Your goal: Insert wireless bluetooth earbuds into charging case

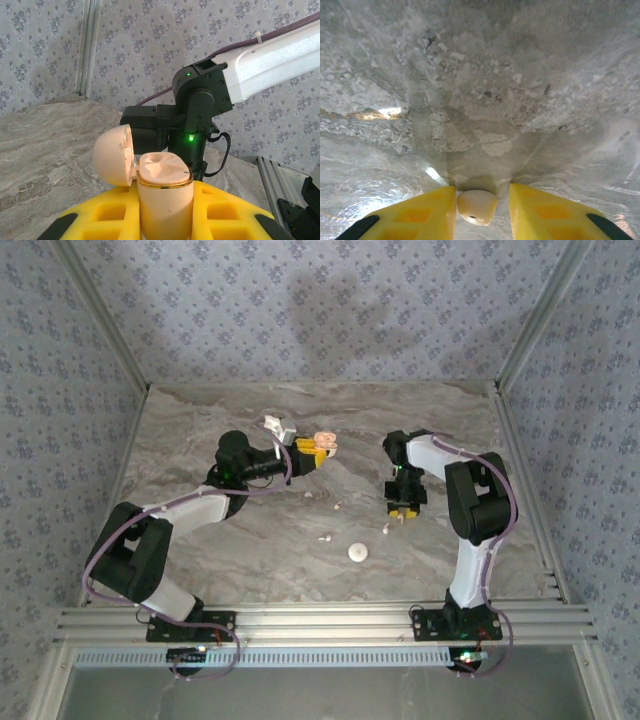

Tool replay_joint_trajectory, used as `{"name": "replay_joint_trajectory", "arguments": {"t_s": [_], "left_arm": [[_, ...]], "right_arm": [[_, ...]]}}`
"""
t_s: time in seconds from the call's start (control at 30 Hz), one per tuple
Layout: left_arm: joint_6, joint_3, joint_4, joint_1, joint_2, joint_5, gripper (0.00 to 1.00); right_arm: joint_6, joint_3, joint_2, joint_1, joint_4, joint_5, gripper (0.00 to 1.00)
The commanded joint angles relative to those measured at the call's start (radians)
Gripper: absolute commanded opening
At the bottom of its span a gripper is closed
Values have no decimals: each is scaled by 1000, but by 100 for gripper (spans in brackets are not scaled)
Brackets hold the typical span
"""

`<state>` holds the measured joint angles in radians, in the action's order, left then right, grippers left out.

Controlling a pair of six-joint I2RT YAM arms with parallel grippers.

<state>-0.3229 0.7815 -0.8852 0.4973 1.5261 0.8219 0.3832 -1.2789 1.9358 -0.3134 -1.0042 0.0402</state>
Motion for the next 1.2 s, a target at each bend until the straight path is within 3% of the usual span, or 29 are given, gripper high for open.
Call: {"name": "replay_joint_trajectory", "arguments": {"t_s": [0.0, 0.37, 0.53, 0.9, 1.17], "left_arm": [[20, 6, -8, -5, -37, 13, 14], [40, 7, -1, 0, -32, 15, 14], [128, 5, 39, 32, -30, -2, 14], [264, -1, 19, 75, -4, -109, 14], [288, 17, -21, 87, 21, -125, 14]], "right_arm": [[-12, 13, 5, -6, -33, -5, 32], [29, 77, -85, 0, 66, -10, 24], [83, 160, -220, -5, 170, -33, 25], [148, 161, -590, -59, 350, -46, 26], [156, 127, -756, -103, 496, -38, 25]]}}
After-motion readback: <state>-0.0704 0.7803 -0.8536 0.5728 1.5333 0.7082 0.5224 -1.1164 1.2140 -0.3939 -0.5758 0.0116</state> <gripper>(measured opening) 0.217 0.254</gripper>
